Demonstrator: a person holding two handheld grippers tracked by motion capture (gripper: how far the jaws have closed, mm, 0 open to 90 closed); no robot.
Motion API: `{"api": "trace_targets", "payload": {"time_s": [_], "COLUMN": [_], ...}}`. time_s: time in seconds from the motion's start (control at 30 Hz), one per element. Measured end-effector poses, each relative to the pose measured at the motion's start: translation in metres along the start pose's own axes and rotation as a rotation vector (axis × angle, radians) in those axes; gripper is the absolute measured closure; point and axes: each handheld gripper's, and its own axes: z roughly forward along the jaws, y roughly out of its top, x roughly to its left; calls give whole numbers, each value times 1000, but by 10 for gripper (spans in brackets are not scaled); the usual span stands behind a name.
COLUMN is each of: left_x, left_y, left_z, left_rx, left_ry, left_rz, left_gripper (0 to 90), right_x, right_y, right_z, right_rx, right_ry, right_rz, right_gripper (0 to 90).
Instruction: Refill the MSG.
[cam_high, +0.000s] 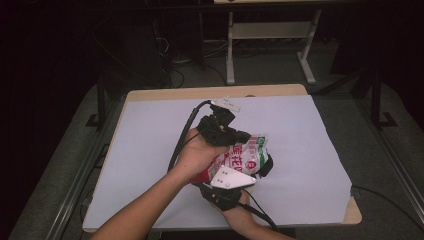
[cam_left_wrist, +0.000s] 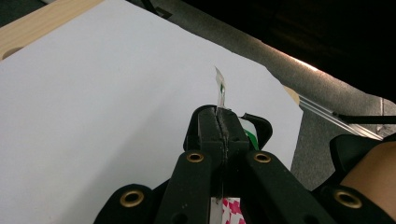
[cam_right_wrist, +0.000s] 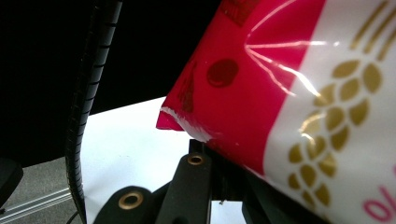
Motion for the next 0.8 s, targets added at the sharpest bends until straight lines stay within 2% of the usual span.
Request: {"api": "trace_targets", "payload": {"time_s": [0.8], "left_x": [0], "left_y": [-1], "left_z": [1], "left_rx": [-1], "left_ry": [-7], "left_rz": [4], "left_gripper": [900], "right_x": [0], "right_y": [0], "right_z": [-1], "right_rx": [-2], "right_ry": [0], "right_rz": [-11], "right_gripper": [900]}}
